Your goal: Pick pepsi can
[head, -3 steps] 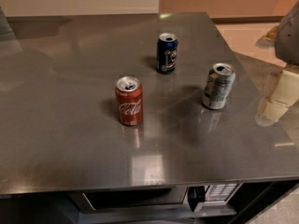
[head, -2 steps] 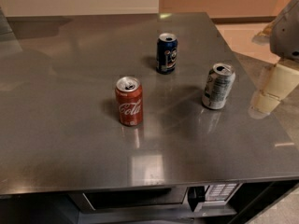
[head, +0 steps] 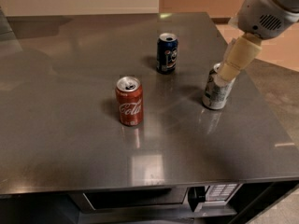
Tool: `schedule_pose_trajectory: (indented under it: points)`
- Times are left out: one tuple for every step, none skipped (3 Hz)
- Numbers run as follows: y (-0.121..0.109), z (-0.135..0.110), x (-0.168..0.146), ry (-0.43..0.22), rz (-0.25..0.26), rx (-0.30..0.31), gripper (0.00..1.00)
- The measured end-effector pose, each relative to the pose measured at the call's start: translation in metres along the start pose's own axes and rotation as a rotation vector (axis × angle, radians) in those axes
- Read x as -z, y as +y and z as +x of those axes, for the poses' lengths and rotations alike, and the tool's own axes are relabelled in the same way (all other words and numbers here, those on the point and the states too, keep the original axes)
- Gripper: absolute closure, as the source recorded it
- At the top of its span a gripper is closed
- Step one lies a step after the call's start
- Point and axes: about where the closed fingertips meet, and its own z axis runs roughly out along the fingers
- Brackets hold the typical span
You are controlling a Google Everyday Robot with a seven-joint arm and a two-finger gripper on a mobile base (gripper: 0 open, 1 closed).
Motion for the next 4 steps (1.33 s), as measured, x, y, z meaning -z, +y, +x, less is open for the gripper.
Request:
schedule_pose_trajectory:
  points:
    - [-0.033, -0.030, -0.017, -0.067, -0.013, -0.061, 0.00]
    - [-0.059, -0.054, -0.040, -0.114, -0.020, -0.149, 0.00]
    - [-0.081, -0.072, -0.072, -0.127, -0.017, -0.226, 0.00]
    - [-0.097, -0.087, -0.102, -0.132, 0.001, -0.278, 0.00]
